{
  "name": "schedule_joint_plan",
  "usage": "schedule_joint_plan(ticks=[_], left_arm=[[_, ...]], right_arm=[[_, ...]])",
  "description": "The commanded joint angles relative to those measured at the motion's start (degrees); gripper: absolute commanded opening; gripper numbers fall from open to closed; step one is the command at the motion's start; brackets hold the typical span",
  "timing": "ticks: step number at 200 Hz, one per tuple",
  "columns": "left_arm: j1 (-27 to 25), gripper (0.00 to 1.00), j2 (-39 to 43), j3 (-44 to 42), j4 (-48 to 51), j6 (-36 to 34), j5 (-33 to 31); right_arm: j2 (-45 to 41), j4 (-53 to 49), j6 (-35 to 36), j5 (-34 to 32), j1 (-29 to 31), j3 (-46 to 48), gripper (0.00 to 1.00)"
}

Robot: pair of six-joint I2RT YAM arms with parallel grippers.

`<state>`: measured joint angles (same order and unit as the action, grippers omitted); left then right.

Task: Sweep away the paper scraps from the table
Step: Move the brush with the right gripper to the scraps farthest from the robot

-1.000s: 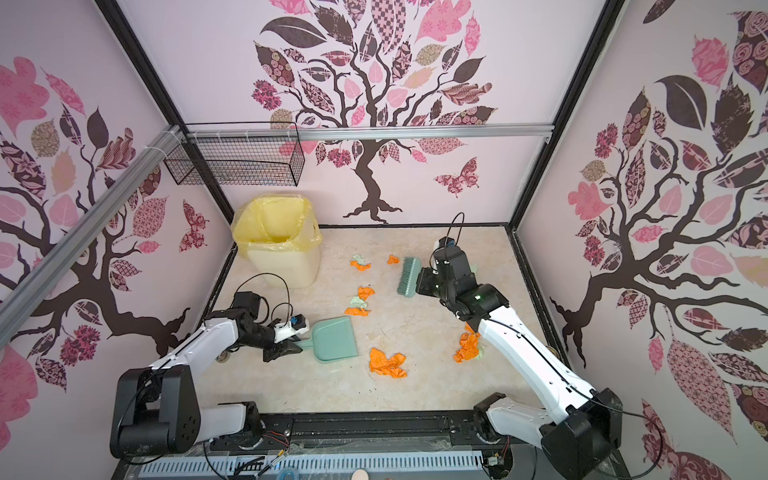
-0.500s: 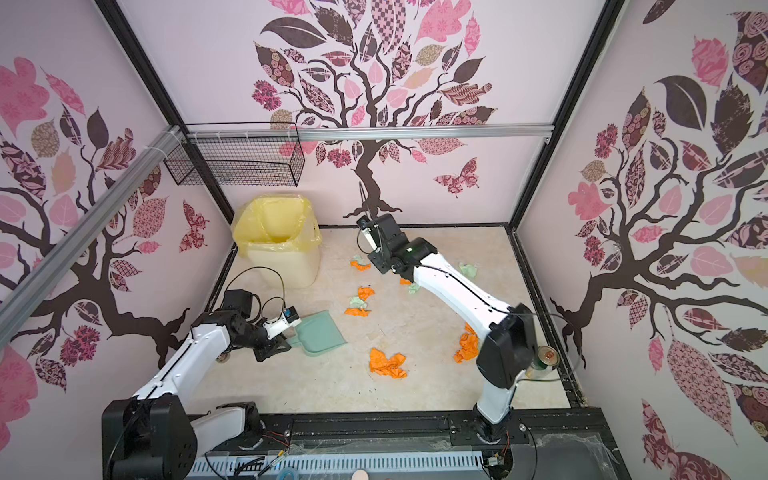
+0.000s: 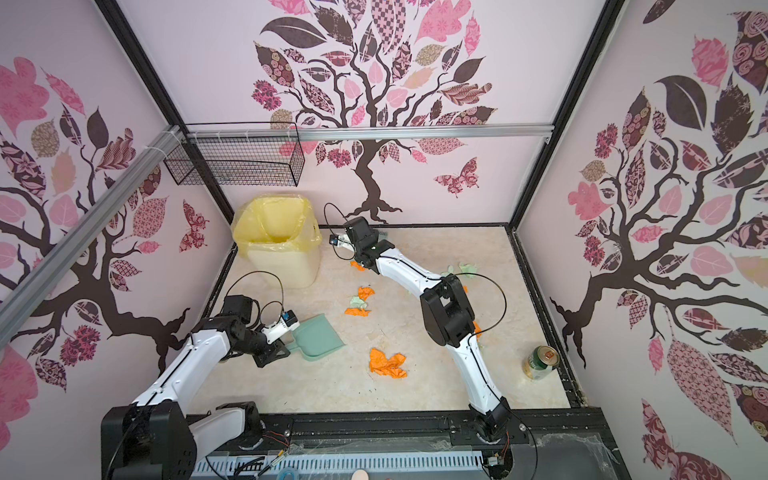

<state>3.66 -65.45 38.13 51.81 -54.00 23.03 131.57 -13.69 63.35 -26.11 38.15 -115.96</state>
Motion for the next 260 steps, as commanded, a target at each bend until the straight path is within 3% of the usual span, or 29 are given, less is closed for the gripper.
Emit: schedule_joint_plan(ticks=[1, 29, 68, 144, 185, 213, 260], left_arm=[[0.2, 0.00, -1.1, -1.5, -1.2, 0.8, 1.4], [0.3, 0.00, -2.5, -1.1, -1.6, 1.0, 2.5], [0.2, 0.00, -3.0, -1.4, -2.7, 1.0, 2.9], [0.2, 0.00, -3.5, -2.0, -3.9, 1.1, 4.3], [0.2, 0.00, -3.3, -1.8, -3.9, 1.0, 4.7], [0.2, 0.00, -3.4, -1.7, -4.0, 1.0, 4.7], [0.1, 0.00, -4.0, -1.1, -4.6, 0.6, 3.5]], right_arm=[[2.4, 3.7, 5.0, 5.4, 0.6, -0.1, 0.00], [1.6, 4.7, 9.9, 9.7, 1.0, 4.4, 0.00], [-0.7, 2.0, 10.9, 13.4, 1.2, 9.8, 0.00], [-12.5, -0.9, 11.0, 9.7, 7.2, 25.2, 0.00], [-20.8, -13.5, 3.0, 5.4, 13.4, 29.3, 0.00], [-23.7, -25.2, -8.5, 2.3, 18.2, 28.0, 0.00], [-26.3, -18.0, -20.8, -11.0, 18.3, 26.0, 0.00]])
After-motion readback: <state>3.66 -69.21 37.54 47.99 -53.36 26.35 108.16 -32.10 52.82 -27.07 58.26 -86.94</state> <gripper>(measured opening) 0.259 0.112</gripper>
